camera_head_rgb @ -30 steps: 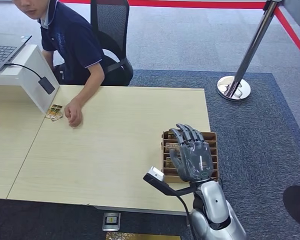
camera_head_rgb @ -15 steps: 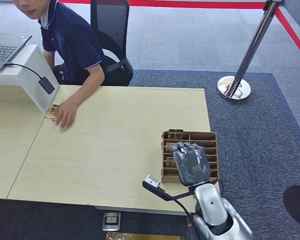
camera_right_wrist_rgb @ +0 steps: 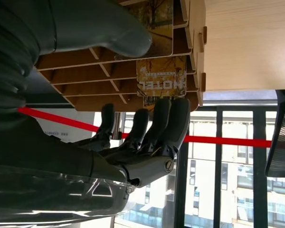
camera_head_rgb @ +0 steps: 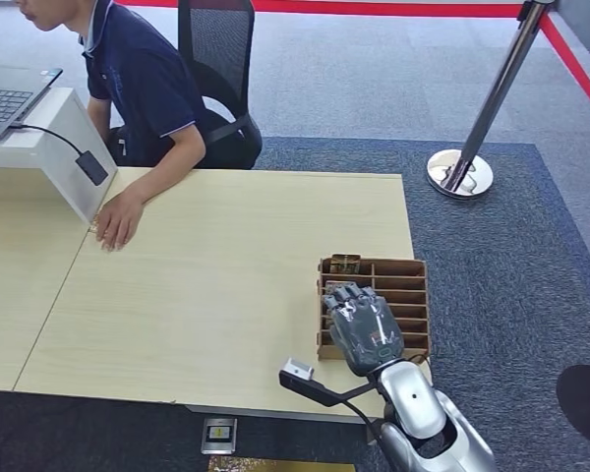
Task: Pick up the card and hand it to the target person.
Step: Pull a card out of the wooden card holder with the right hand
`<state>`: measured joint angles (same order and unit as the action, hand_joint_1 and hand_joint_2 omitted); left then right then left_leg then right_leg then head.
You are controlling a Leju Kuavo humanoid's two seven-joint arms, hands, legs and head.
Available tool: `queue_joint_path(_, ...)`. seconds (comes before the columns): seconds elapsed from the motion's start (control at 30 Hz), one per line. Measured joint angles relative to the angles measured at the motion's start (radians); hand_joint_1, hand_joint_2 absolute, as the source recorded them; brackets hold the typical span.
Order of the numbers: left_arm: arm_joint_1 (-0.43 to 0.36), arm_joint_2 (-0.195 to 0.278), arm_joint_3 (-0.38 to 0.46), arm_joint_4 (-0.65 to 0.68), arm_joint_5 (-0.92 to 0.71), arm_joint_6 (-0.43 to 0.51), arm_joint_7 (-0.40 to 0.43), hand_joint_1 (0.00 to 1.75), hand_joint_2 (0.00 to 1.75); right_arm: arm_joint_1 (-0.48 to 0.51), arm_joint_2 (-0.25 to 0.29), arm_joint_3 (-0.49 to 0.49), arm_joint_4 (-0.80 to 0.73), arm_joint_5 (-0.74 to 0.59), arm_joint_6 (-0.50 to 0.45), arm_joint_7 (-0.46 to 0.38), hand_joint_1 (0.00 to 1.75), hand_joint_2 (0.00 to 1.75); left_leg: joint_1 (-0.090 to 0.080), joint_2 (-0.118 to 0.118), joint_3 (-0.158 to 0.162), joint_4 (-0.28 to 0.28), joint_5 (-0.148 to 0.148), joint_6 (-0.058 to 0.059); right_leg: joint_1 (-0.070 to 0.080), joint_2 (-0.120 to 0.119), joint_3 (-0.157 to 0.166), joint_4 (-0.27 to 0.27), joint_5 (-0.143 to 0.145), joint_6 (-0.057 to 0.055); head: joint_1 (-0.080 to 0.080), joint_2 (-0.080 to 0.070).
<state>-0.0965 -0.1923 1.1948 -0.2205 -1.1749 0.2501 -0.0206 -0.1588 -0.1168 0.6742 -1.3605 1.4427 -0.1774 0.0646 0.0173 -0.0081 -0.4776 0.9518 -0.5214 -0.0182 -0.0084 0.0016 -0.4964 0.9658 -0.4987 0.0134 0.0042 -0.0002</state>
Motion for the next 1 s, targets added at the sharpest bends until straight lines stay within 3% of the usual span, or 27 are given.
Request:
queue_joint_path(0.13, 0.0, 0.0, 0.0, 0.0, 0.001, 0.001, 0.0, 0.0, 0.0, 0.0, 0.001, 0.0, 0.014, -0.001, 0.0, 0.003, 0.74, 1.75, 0.0, 0.0, 0.0, 0.0, 0.0, 0.0, 0.0, 0.0, 0.0, 0.0, 0.0, 0.0, 0.0, 0.0)
queue_joint_path(0.37, 0.001, 0.0, 0.001, 0.0, 0.005, 0.002, 0.0, 0.0, 0.0, 0.0, 0.009, -0.001, 0.027, 0.0, -0.002, 0.004, 1.08, 1.75, 0.0, 0.0, 0.0, 0.0, 0.0, 0.0, 0.0, 0.0, 0.0, 0.0, 0.0, 0.0, 0.0, 0.0)
queue_joint_path(0.67, 0.002, 0.0, 0.002, 0.0, 0.008, 0.004, 0.0, 0.0, 0.0, -0.008, 0.022, -0.008, 0.049, -0.004, -0.006, 0.004, 1.07, 1.75, 0.0, 0.0, 0.0, 0.0, 0.0, 0.0, 0.0, 0.0, 0.0, 0.0, 0.0, 0.0, 0.0, 0.0)
queue_joint_path(1.0, 0.003, 0.0, 0.002, 0.0, 0.008, 0.004, 0.0, 0.0, 0.0, -0.032, 0.045, -0.017, 0.092, -0.004, -0.02, 0.005, 0.85, 1.75, 0.0, 0.0, 0.0, 0.0, 0.0, 0.0, 0.0, 0.0, 0.0, 0.0, 0.0, 0.0, 0.0, 0.0)
